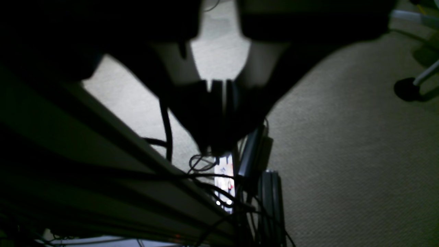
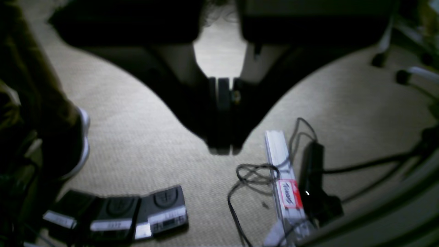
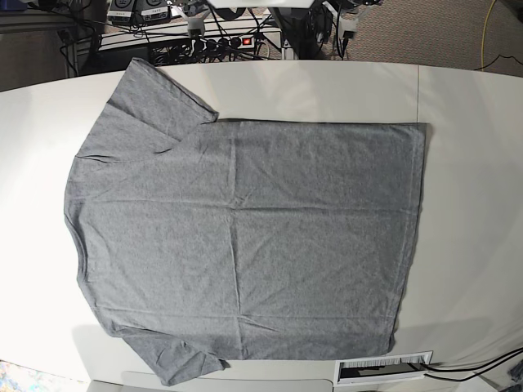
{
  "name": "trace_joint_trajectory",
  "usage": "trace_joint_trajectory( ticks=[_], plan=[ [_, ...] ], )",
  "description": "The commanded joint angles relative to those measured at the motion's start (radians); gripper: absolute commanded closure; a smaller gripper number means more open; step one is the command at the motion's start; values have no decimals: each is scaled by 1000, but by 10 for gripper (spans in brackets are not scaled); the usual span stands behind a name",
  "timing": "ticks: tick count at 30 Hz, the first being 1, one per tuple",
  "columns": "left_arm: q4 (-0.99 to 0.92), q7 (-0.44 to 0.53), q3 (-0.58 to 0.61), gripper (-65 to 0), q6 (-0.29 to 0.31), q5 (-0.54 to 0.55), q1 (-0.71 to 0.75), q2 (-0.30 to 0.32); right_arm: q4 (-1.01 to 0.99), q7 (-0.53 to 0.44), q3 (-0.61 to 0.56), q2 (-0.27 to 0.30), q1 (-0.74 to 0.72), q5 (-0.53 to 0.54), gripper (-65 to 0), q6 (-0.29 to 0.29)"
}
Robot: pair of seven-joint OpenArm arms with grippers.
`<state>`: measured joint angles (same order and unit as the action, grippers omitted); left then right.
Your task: Fold the T-shirt properly
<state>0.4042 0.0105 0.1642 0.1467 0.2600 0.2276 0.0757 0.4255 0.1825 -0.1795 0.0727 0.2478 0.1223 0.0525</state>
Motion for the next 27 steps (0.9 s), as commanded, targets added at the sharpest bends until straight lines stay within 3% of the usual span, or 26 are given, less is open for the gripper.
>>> trace_joint_trajectory(
  ticks=[1, 11, 20, 27],
  plan=[
    [5, 12, 1, 0, 7, 5, 8, 3, 5, -2, 2, 5, 8, -11, 0, 7],
    [6, 15, 1, 0, 7, -2, 31, 6, 6, 12, 2, 17, 18, -11, 0, 7],
    [42, 44, 1, 0, 7, -66, 90, 28, 6, 36, 2, 90, 52, -11, 0, 22],
    [127, 51, 2, 0, 7, -66, 165, 93, 99, 74, 2, 154, 105, -11, 0, 57]
  ],
)
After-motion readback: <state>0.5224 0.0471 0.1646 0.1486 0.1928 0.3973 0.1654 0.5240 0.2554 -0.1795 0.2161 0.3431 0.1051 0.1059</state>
